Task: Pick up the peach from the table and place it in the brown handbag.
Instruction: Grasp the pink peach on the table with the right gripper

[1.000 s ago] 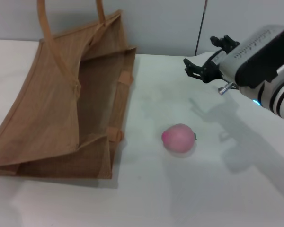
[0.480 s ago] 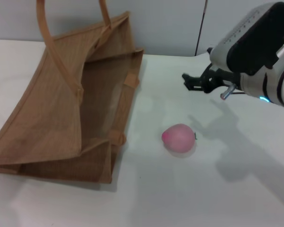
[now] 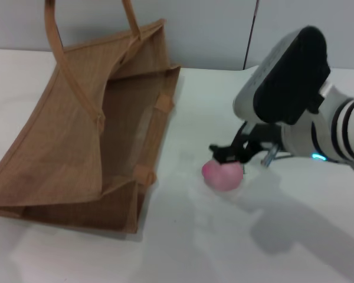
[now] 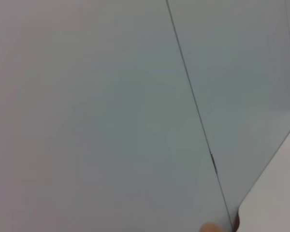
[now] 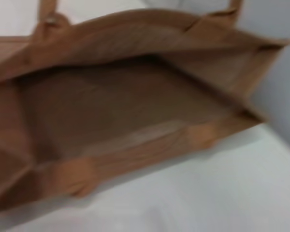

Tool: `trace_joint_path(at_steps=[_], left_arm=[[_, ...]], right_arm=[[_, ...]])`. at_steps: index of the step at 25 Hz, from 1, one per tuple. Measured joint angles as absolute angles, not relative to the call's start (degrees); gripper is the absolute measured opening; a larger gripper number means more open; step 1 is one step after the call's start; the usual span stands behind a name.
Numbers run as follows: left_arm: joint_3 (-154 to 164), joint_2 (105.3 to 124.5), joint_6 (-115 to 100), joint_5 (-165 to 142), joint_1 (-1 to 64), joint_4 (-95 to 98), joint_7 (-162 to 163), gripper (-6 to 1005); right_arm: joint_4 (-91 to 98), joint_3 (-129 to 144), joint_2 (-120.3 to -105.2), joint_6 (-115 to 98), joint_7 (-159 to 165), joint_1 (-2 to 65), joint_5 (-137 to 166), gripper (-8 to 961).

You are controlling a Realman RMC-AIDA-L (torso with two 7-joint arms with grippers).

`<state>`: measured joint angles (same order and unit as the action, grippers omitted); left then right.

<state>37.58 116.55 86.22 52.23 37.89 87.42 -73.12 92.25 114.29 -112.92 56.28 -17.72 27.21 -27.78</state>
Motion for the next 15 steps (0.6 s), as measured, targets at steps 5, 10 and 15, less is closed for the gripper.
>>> trace_joint_path(at_steps=[5, 10, 15], left_arm=[[37.98, 116.54, 86.23, 52.3, 37.29, 87.31, -73.18, 122], [39.85, 116.57, 86.23, 52.33, 37.35, 87.35, -73.13, 122], [40.39, 116.6, 86.15, 52.34, 37.23, 87.58, -72.91, 122]], right_arm=[[89.51, 109.86, -112.93, 59.1, -23.41, 27.55, -37.9, 892], [83.19, 106.66, -113.26, 59.67, -27.71, 28.91, -43.14, 893], [76.6, 106.43, -113.63, 61.07, -28.12, 32.68, -43.21, 894]])
